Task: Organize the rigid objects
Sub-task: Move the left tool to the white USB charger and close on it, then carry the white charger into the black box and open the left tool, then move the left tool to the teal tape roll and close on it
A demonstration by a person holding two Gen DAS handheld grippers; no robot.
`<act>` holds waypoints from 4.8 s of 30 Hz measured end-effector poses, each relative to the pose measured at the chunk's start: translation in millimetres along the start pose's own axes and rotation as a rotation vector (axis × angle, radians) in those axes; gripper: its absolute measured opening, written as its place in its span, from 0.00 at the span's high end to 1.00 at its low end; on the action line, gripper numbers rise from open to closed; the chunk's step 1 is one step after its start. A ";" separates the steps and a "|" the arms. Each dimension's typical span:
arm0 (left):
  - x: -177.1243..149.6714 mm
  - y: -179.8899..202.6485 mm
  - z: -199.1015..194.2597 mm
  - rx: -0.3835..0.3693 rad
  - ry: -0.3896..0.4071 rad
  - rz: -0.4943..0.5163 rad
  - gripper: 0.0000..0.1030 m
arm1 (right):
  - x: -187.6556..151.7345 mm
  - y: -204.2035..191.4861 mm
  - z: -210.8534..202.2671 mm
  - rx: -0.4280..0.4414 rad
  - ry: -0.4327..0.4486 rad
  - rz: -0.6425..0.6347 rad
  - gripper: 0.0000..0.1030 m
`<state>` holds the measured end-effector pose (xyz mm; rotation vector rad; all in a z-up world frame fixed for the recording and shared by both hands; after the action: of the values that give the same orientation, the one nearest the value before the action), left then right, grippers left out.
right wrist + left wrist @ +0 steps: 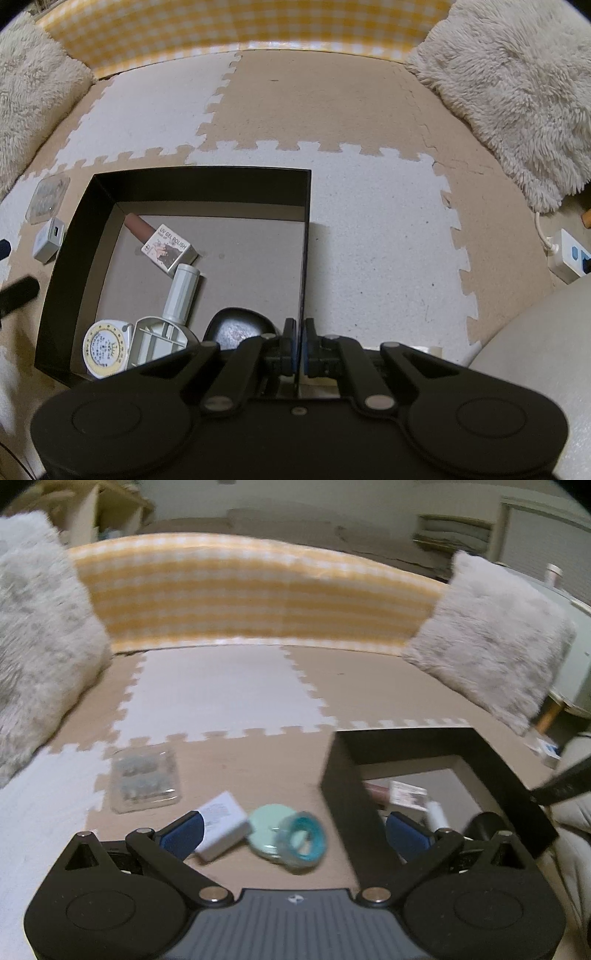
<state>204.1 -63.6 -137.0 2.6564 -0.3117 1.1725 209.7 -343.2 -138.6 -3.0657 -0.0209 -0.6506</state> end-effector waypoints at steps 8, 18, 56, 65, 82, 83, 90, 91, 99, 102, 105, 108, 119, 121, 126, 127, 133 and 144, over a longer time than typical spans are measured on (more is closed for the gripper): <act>-2.6 -35.5 13.4 0.043 -0.036 -0.182 0.00 | -0.4 -0.5 1.0 -0.004 -0.002 -0.005 0.96; -14.4 -78.6 37.5 0.012 -0.077 -0.549 0.00 | -0.6 -1.2 1.1 -0.008 -0.004 -0.007 0.96; 19.5 -19.5 -17.3 -0.089 0.113 -0.282 0.37 | -1.1 -2.3 0.8 -0.006 0.002 -0.014 0.96; 19.3 35.4 -16.9 -0.190 0.121 -0.144 0.37 | -1.2 -2.6 1.2 -0.001 0.002 -0.009 0.96; 1.2 76.8 8.8 -0.178 0.116 0.108 0.37 | -1.4 -2.8 0.8 -0.012 0.002 -0.026 0.96; 0.6 77.9 9.4 -0.176 0.121 0.127 0.37 | -1.4 -2.9 0.8 -0.011 0.002 -0.025 0.96; -4.9 85.2 15.5 -0.212 0.101 0.191 0.35 | -1.4 -2.9 0.9 -0.011 0.002 -0.026 0.96; -5.6 85.9 14.9 -0.213 0.099 0.201 0.35 | -1.4 -2.9 0.8 -0.011 0.002 -0.025 0.96; -5.0 86.2 8.4 -0.241 0.085 0.195 0.20 | -1.4 -2.6 0.9 -0.012 0.002 -0.027 0.96; -4.4 87.3 5.0 -0.234 0.079 0.196 0.11 | -1.5 -2.3 0.7 -0.013 0.002 -0.029 0.96; -3.4 87.4 2.9 -0.236 0.069 0.193 0.09 | -1.6 -2.2 0.5 -0.014 0.002 -0.031 0.96; -2.7 87.3 2.0 -0.237 0.056 0.189 0.04 | -1.7 -1.8 0.4 -0.013 0.002 -0.031 0.96; 0.1 82.7 0.3 -0.226 0.029 0.185 0.00 | -1.6 -2.3 0.5 -0.014 0.002 -0.032 0.96; 4.2 76.3 -1.0 -0.214 0.034 0.172 0.00 | -1.6 -2.2 0.5 -0.013 0.002 -0.031 0.96; 17.5 50.7 -2.7 -0.158 0.046 0.115 0.00 | -1.7 -2.0 0.4 -0.014 0.002 -0.032 0.96; 19.9 45.1 -2.9 -0.145 0.049 0.107 0.00 | -1.6 -2.4 0.6 -0.014 0.002 -0.032 0.96; 31.8 9.7 -1.5 -0.068 0.056 0.075 0.00 | -1.6 -2.4 0.6 -0.015 0.002 -0.032 0.96; 14.8 -15.0 0.3 -0.042 -0.010 0.171 0.00 | -1.5 -2.5 0.5 -0.015 0.002 -0.032 0.96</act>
<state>218.3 -51.0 -127.9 2.6430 -0.5685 1.1873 208.5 -340.7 -139.7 -3.0852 -0.0657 -0.6582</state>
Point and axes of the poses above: each gripper's, at about its wrist camera, not at the fingertips, and z roughly the way its jaws point, y to its right, x to its top, the point moved 4 cm from there along z, roughly the way its jaws point, and after that the axes turned 1 degree about z, right-handed, at the moved point
